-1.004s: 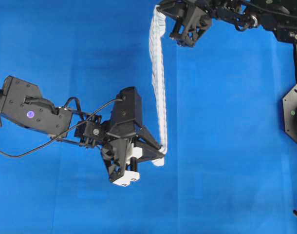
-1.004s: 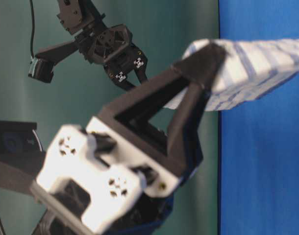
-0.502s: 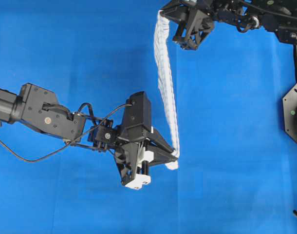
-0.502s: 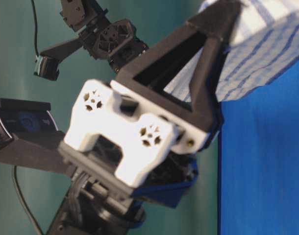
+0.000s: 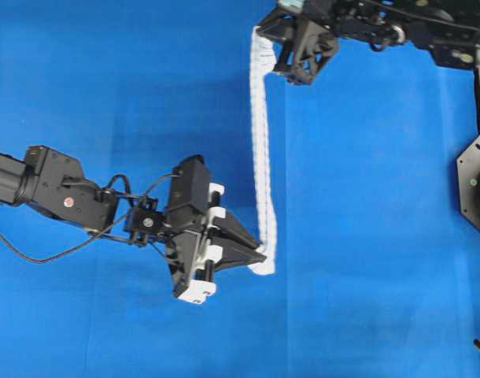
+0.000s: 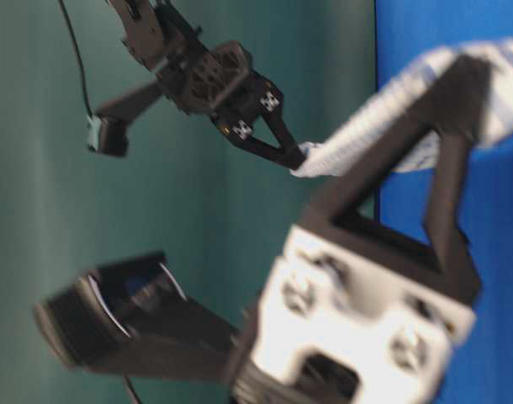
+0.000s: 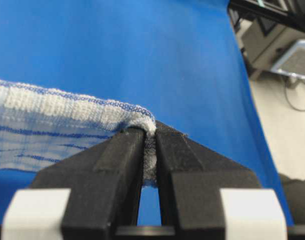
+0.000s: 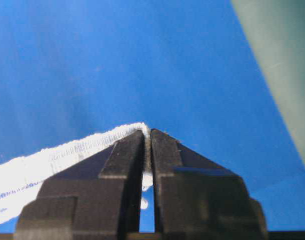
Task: Fold the blue towel.
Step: 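Lift the towel strip and rotate it vertical, right gripper moving to top, then lay the vertical strip on the table and open both grippers, then move both grippers to the strip's top corners and grasp them, then fold the strip's top end down toward its bottom end with both grippers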
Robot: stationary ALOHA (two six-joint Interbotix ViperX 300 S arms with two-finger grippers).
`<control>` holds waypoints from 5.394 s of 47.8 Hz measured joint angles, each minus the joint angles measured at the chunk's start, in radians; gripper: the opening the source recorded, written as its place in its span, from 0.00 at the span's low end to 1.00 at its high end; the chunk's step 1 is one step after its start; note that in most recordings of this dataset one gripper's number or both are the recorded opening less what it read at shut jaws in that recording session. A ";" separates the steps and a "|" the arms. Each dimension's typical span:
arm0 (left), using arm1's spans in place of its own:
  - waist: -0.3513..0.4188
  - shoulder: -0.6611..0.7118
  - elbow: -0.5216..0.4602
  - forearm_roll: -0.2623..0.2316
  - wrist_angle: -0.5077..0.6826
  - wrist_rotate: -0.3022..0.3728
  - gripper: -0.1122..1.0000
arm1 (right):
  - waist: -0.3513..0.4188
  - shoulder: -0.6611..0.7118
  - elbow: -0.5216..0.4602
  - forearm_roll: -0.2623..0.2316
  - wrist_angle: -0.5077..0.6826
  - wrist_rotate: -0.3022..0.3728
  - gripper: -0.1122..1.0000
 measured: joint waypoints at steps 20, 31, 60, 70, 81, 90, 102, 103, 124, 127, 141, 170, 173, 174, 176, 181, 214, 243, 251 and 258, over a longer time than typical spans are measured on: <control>-0.017 0.000 0.112 -0.143 -0.015 -0.044 0.13 | 0.046 0.192 -0.172 -0.038 0.069 -0.003 0.07; -0.031 -0.006 0.160 -0.222 -0.020 -0.044 0.22 | 0.054 0.241 -0.229 -0.038 0.069 -0.005 0.07; -0.048 -0.086 0.184 -0.233 0.089 -0.044 0.81 | 0.054 0.298 -0.284 -0.071 0.061 -0.026 0.93; -0.048 -0.238 0.242 -0.233 0.198 -0.032 0.81 | 0.054 0.186 -0.236 -0.075 0.060 -0.032 0.92; -0.005 -0.393 0.304 -0.233 0.282 0.023 0.81 | 0.055 0.018 -0.087 -0.078 0.025 -0.028 0.92; 0.115 -0.422 0.325 -0.230 0.324 0.137 0.81 | 0.048 -0.077 0.048 -0.078 -0.046 -0.017 0.92; 0.327 -0.423 0.321 -0.225 0.327 0.453 0.81 | 0.025 -0.120 0.126 -0.077 -0.083 -0.003 0.91; 0.347 -0.422 0.318 -0.225 0.325 0.474 0.81 | 0.026 -0.120 0.127 -0.077 -0.086 -0.003 0.91; 0.620 -0.230 0.233 -0.224 0.261 0.620 0.81 | 0.009 0.075 0.114 -0.066 -0.187 0.002 0.91; 0.635 -0.193 0.227 -0.224 0.238 0.620 0.81 | 0.009 0.103 0.107 -0.063 -0.199 0.002 0.91; 0.664 -0.041 0.204 -0.224 0.135 0.620 0.81 | 0.009 0.198 0.077 -0.032 -0.259 0.000 0.89; 0.709 0.057 0.170 -0.225 0.094 0.618 0.80 | 0.032 0.304 0.032 0.003 -0.296 0.003 0.78; 0.709 0.057 0.170 -0.224 0.094 0.618 0.78 | 0.032 0.305 0.031 0.005 -0.298 0.003 0.76; 0.707 0.058 0.170 -0.224 0.094 0.618 0.77 | 0.032 0.307 0.031 0.005 -0.298 0.003 0.75; 0.707 0.058 0.170 -0.224 0.094 0.618 0.74 | 0.034 0.308 0.031 0.005 -0.299 0.003 0.72; 0.703 0.058 0.170 -0.221 0.094 0.618 0.59 | 0.041 0.311 0.029 0.005 -0.299 0.006 0.59; 0.683 0.052 0.173 -0.219 0.100 0.620 0.26 | 0.046 0.282 0.035 0.005 -0.275 0.003 0.11; 0.580 -0.199 0.209 -0.222 0.235 0.623 0.14 | 0.109 0.158 0.097 0.006 -0.273 0.002 0.11; 0.512 -0.261 0.227 -0.222 0.273 0.623 0.14 | 0.149 0.104 0.126 0.005 -0.275 0.003 0.11; 0.437 -0.293 0.235 -0.222 0.302 0.620 0.14 | 0.201 0.052 0.156 0.006 -0.273 0.012 0.11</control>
